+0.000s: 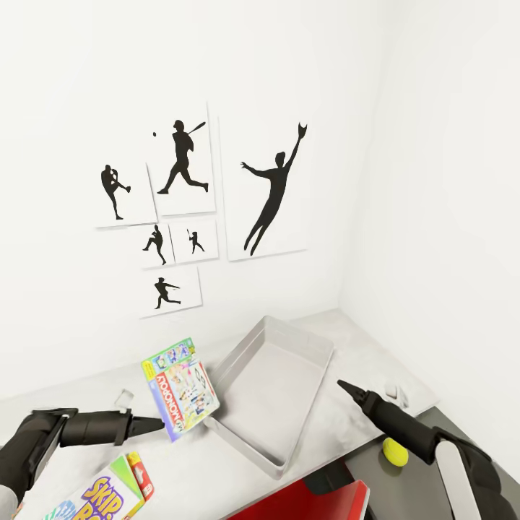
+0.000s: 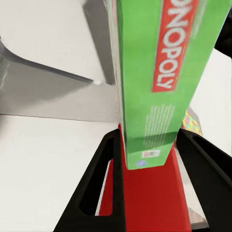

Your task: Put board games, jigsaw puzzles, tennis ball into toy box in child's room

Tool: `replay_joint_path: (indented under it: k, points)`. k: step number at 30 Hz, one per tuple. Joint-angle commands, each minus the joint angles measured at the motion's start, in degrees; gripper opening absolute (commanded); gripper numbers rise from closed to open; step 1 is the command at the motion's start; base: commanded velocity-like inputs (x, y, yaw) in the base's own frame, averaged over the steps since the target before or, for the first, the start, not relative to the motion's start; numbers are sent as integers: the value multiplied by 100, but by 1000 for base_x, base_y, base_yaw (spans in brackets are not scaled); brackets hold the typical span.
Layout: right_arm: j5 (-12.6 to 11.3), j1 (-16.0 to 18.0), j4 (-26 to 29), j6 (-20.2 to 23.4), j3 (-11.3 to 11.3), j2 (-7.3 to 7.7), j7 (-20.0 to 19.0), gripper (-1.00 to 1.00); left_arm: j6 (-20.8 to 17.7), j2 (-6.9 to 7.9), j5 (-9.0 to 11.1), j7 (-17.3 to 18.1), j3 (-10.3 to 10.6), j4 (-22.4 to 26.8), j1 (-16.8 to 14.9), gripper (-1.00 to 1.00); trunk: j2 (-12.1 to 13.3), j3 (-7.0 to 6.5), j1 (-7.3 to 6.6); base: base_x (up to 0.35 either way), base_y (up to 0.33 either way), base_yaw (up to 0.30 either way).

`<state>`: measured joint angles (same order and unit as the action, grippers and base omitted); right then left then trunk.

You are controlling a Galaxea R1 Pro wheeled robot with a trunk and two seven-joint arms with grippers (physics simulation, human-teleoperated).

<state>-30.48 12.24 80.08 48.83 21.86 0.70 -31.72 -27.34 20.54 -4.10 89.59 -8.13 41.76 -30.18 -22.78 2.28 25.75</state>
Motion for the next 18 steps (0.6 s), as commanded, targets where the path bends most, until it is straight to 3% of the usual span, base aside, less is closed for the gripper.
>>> replay_joint_path:
  k: [1,18]
  points:
    - [-4,7,-31,4,10,-1,-18,100,-82,-36,-37,41,-19,8,-6,-100,-14,14,4,0,0,0]
    - [-10,7,-80,-115,19,8,-37,100,-256,-38,-4,41,-29,55,-6,-100,-14,14,4,0,0,0]
